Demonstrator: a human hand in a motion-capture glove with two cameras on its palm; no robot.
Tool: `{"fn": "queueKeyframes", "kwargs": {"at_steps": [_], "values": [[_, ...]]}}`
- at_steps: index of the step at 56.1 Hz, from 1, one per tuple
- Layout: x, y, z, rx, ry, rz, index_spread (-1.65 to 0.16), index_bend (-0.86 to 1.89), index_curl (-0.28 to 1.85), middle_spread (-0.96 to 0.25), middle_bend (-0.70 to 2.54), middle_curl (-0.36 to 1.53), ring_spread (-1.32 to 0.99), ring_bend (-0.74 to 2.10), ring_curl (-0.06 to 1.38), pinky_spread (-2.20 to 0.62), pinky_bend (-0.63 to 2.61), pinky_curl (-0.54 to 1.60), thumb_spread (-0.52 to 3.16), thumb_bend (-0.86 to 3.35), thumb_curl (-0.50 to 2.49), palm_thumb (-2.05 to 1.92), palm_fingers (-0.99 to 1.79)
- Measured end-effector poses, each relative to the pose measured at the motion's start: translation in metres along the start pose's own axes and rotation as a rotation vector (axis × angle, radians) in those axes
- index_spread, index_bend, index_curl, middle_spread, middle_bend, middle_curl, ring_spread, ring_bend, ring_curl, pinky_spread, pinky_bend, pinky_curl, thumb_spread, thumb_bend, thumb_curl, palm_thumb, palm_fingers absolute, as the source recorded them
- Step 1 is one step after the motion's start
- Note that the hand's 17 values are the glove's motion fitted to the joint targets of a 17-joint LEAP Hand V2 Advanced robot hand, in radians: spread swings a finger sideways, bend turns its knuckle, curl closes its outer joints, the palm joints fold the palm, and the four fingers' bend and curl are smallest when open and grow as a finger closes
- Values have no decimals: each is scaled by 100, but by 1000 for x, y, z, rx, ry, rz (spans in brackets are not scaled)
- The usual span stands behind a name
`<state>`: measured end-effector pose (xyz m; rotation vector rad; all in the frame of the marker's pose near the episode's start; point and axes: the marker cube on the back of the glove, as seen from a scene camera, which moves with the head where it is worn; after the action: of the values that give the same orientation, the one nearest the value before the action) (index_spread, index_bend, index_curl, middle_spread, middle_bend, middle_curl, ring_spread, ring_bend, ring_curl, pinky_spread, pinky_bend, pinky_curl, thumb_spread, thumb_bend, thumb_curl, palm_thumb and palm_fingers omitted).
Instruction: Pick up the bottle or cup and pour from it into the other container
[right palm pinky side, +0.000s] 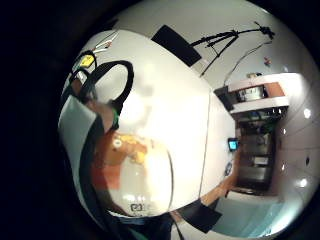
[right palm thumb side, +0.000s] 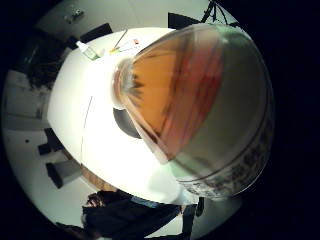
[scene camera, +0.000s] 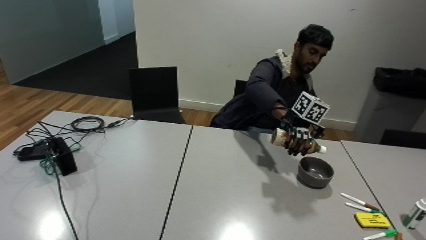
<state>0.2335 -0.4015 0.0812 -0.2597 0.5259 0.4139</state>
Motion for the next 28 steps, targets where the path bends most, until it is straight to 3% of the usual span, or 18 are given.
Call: {"fn": "queueKeyframes", "kwargs": {"at_steps": [28], "values": [[-12, -21, 13, -24, 393, -130, -30, 14, 32, -29, 38, 43, -19, 59, 38, -13, 41, 38, 57, -3, 55, 100, 123]]}}
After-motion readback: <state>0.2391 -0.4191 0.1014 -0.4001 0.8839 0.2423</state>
